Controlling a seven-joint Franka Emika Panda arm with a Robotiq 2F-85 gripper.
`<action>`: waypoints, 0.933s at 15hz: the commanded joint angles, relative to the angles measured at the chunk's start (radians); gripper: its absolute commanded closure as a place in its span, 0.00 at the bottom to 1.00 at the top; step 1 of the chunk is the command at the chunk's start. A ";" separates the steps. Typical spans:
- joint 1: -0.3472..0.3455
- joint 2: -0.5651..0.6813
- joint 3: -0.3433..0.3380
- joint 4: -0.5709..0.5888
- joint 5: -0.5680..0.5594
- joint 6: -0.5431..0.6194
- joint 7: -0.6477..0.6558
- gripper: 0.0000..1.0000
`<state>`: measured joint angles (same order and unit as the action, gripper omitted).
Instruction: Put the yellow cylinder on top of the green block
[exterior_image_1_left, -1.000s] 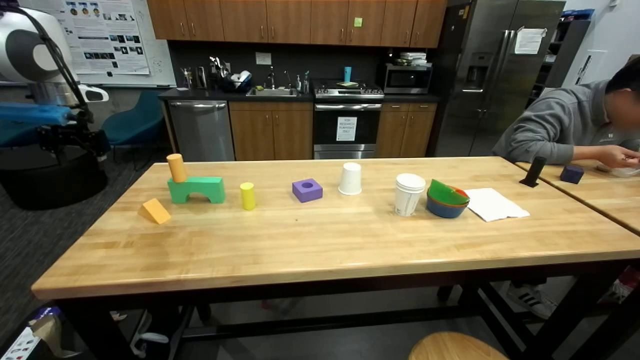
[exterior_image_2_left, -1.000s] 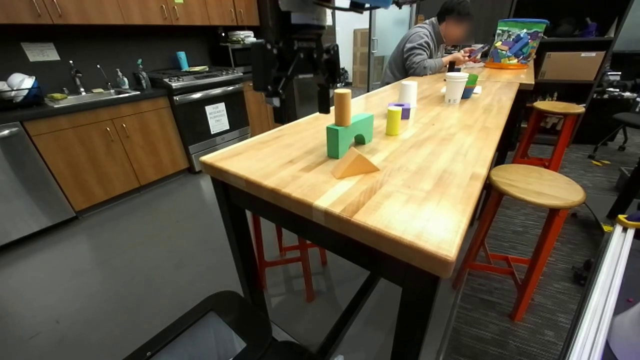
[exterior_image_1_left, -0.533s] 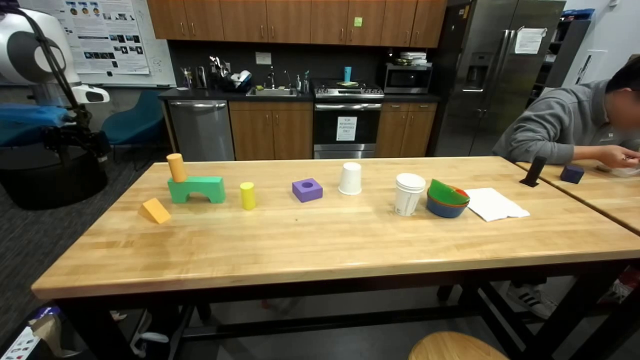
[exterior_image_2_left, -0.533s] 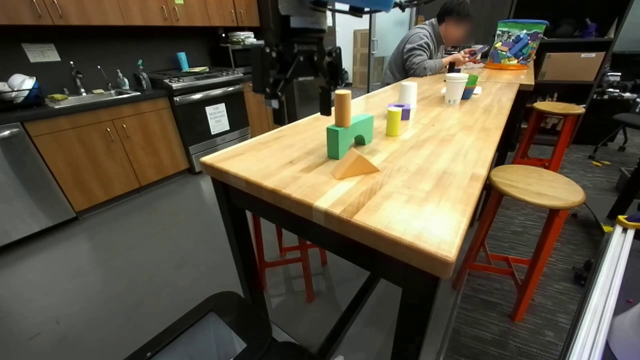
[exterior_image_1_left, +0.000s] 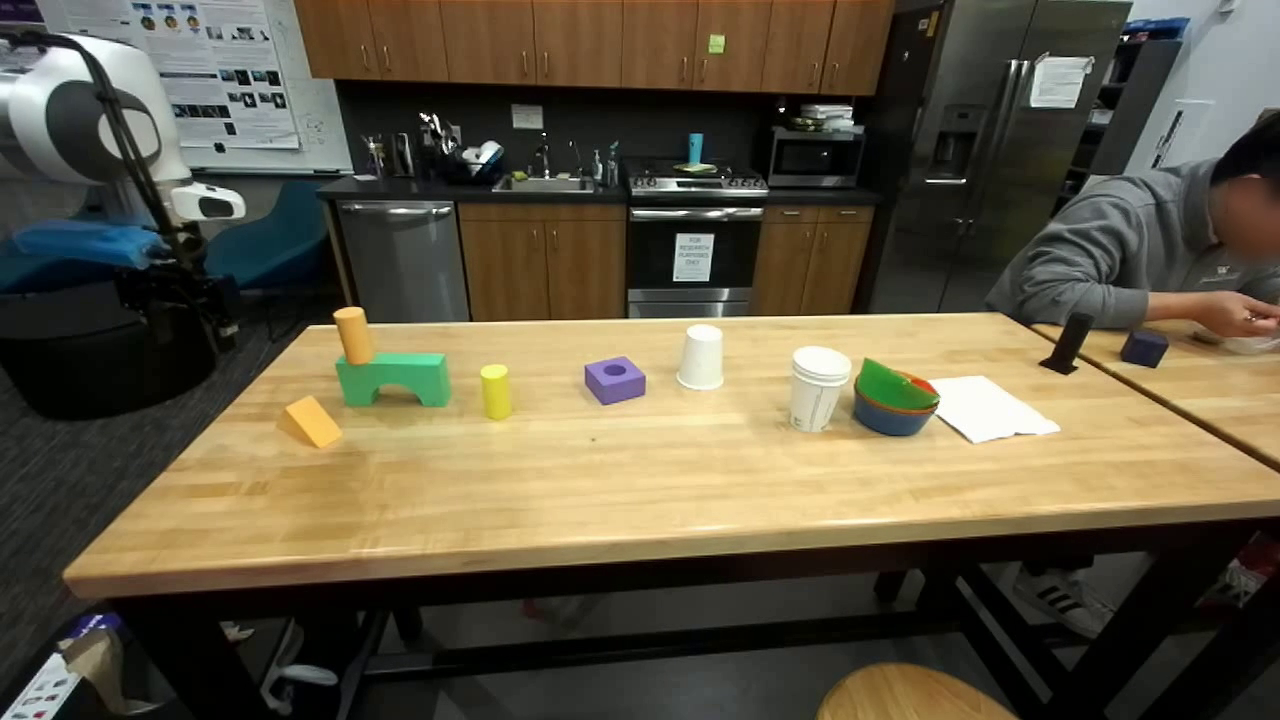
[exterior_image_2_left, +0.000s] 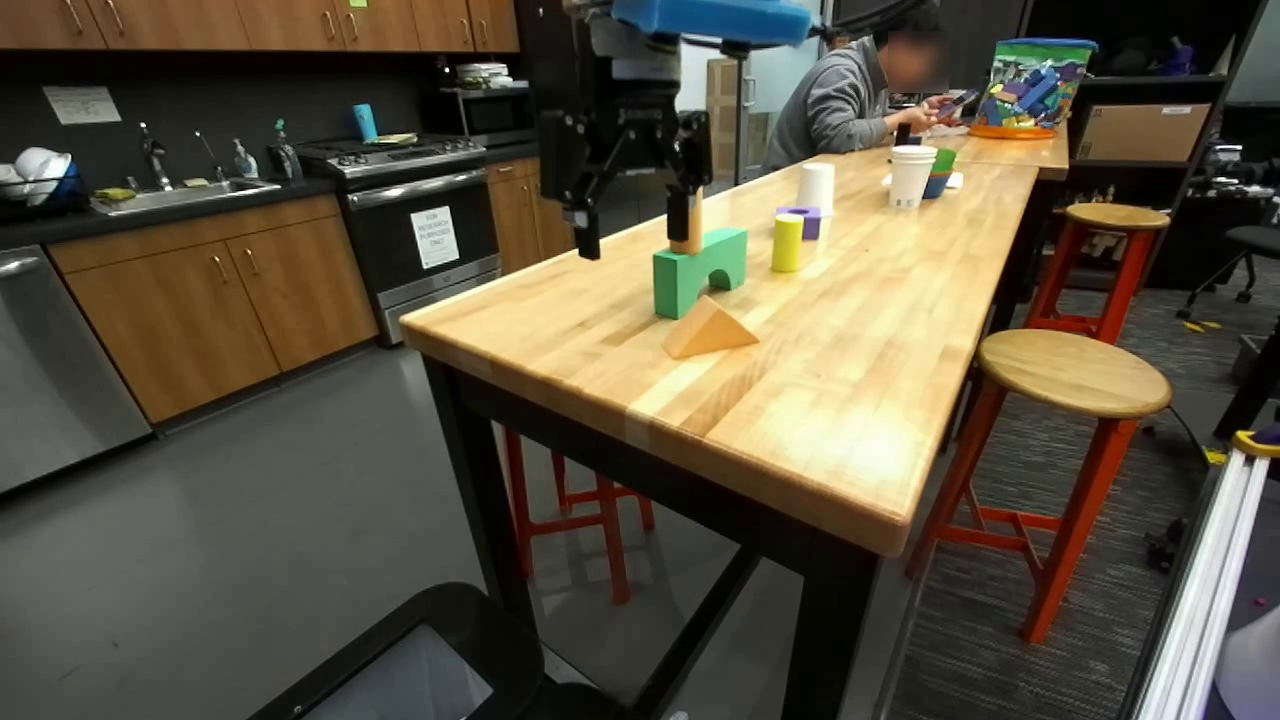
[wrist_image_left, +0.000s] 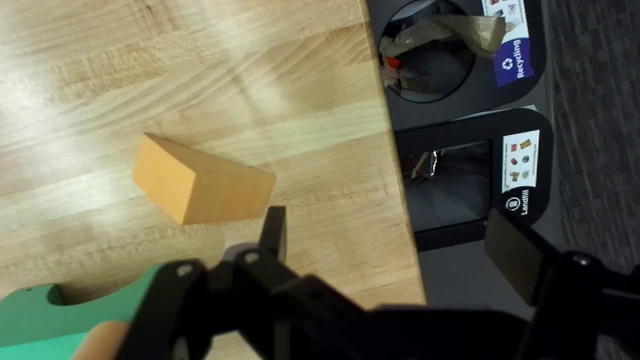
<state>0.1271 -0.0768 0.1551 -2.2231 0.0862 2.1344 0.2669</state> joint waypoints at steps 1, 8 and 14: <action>-0.014 -0.040 -0.018 -0.049 -0.003 0.016 0.029 0.00; -0.045 -0.072 -0.045 -0.103 -0.036 0.038 0.014 0.00; -0.066 -0.134 -0.062 -0.158 -0.088 0.033 -0.036 0.00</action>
<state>0.0677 -0.1458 0.1002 -2.3302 0.0231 2.1573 0.2639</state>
